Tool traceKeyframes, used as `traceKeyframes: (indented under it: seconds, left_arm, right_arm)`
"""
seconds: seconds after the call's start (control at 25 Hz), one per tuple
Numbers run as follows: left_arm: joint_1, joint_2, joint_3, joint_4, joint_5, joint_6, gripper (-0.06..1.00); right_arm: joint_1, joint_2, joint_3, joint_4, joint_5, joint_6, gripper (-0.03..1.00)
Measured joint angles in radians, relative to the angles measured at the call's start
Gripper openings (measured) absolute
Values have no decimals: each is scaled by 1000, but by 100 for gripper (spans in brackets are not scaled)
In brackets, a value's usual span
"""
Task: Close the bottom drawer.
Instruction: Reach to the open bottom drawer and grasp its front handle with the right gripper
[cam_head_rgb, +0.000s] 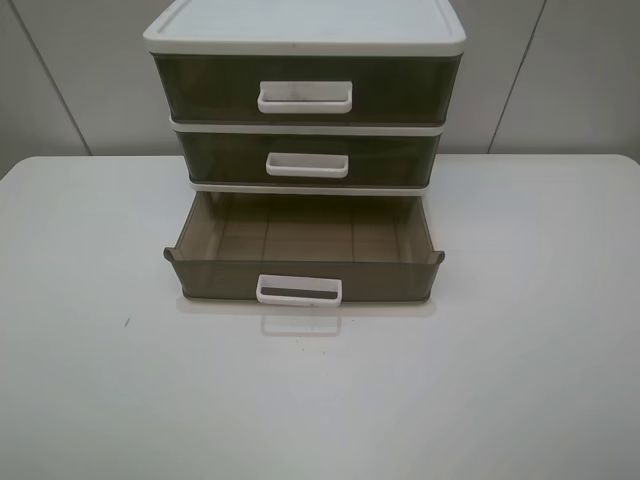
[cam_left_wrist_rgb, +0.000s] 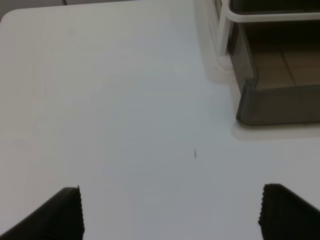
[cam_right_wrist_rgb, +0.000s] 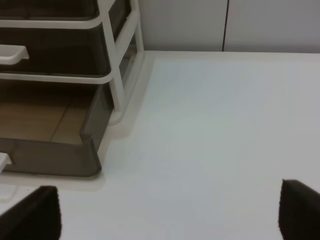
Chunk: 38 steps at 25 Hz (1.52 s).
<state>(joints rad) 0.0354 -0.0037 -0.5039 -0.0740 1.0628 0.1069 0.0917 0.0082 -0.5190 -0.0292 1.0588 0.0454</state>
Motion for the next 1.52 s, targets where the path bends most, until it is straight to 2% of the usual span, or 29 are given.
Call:
traceKeyframes:
  seconds: [0.08, 0.2, 0.32, 0.52, 0.64, 0.72, 0.84, 1.0, 1.12, 1.24, 1.28, 1.36, 1.44, 1.52]
  left_arm:
    - [0, 0, 0, 0, 0, 0, 72]
    - [0, 0, 0, 0, 0, 0, 72]
    - [0, 0, 0, 0, 0, 0, 72]
    - [0, 0, 0, 0, 0, 0, 72]
    - [0, 0, 0, 0, 0, 0, 72]
    - [0, 0, 0, 0, 0, 0, 72]
    - [0, 0, 0, 0, 0, 0, 72]
    - [0, 0, 0, 0, 0, 0, 72]
    - [0, 0, 0, 0, 0, 0, 72]
    - [0, 0, 0, 0, 0, 0, 72]
    - [0, 0, 0, 0, 0, 0, 72]
    - [0, 0, 0, 0, 0, 0, 72]
    - [0, 0, 0, 0, 0, 0, 72]
    - [0, 0, 0, 0, 0, 0, 72]
  right_arm:
    - [0, 53, 0, 6, 0, 0, 75]
    - [0, 215, -2, 96, -7, 0, 75]
    - [0, 438, -36, 225, -49, 0, 75]
    - [26, 698, -118, 309, -149, 0, 75]
    - [130, 855, -183, 322, -265, 1, 75]
    - [247, 943, -230, 324, -335, 1, 75]
    - [374, 1052, -278, 327, -440, 1, 75]
    - [479, 1183, -284, 330, -584, 1, 75]
    - [564, 1280, -252, 321, -727, 1, 75]
    - [618, 1340, -138, 283, -955, -19, 75]
    - [618, 1340, -138, 283, -955, -19, 75]
    - [642, 1374, -58, 275, -1155, -54, 75]
    - [663, 1412, 33, 270, -1400, -102, 75]
    - [669, 1450, 111, 270, -1581, -133, 75]
